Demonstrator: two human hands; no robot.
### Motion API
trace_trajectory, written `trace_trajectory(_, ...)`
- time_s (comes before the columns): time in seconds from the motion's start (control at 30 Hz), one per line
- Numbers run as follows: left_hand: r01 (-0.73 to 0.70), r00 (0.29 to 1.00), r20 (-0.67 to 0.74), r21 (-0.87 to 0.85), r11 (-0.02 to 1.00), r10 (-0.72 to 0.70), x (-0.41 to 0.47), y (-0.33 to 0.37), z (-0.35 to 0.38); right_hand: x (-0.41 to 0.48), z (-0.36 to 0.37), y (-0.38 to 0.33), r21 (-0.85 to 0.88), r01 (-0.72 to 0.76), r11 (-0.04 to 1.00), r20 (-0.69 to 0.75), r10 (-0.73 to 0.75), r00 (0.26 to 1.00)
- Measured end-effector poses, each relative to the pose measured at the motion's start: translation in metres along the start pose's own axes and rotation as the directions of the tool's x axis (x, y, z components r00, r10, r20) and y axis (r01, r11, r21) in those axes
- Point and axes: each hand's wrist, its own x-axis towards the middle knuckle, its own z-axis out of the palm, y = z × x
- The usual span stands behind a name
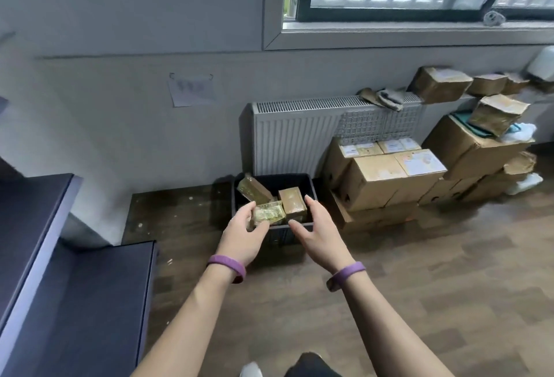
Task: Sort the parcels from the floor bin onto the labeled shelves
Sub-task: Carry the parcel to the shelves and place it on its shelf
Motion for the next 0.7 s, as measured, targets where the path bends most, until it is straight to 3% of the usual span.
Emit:
trace_trajectory(0.33,0.179,0.977,-0.105,-0.085,0.980,-0.188,0.168,-0.005,0.021,0.197,0.005,0.039,-0.053,0.031,0.998,0.197,-0.020,0.980)
trace_trajectory(0.53,0.380,0.879,-0.198,-0.260,0.888,-0.434,0.274,0.000,0.057,0.341,-0.006,0.074,-0.123,0.072,0.990,0.407,-0.016,0.913)
trace_trajectory(0.7,0.473,0.826,-0.203,-0.256,0.843,-0.526,0.342,-0.013,0.085,0.421,0.003,0.099,-0.194,0.107,0.975,0.538,0.014,0.843)
